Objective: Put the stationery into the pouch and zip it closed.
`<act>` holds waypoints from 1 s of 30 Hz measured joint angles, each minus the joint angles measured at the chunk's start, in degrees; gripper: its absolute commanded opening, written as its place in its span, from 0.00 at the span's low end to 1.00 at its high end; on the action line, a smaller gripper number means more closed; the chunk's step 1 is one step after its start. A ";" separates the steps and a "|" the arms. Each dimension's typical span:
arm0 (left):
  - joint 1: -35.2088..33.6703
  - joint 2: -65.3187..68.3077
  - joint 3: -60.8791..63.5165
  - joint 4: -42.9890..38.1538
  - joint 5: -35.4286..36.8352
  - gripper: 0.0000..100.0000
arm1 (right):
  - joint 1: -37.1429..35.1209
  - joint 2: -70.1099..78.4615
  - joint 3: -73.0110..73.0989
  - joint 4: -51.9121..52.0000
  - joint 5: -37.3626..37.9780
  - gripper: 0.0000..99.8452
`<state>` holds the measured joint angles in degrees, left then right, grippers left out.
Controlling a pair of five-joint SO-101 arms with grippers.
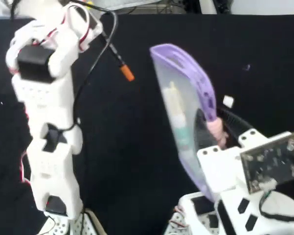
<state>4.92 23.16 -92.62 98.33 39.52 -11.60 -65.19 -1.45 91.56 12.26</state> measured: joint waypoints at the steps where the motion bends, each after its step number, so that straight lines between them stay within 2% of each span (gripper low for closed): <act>1: 0.00 -1.41 0.00 -0.35 -0.88 0.03 | -0.70 0.26 0.26 0.00 0.00 0.01; 7: 0.00 -7.47 -0.79 -2.46 -4.22 0.03 | -3.25 0.09 2.90 -0.09 0.00 0.01; 13: -3.08 -14.33 -1.23 -5.36 -5.36 0.03 | -3.43 0.26 5.01 -1.23 1.58 0.01; 15: -3.87 -16.44 -1.41 -5.45 -5.36 0.03 | -5.54 0.18 5.01 -1.23 1.58 0.01; 21: -7.74 -21.89 -1.49 -2.46 -2.64 0.03 | -15.47 0.18 5.01 -1.23 1.58 0.01; 27: -7.91 -24.88 -1.58 1.23 -3.69 0.03 | -16.97 5.71 5.01 -1.32 1.58 0.01; 30: -7.91 -25.32 -1.58 1.49 -3.78 0.03 | -19.96 6.77 5.10 -1.23 1.58 0.01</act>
<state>-2.99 -2.15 -94.20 99.82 35.74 -31.56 -58.42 3.65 90.33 13.85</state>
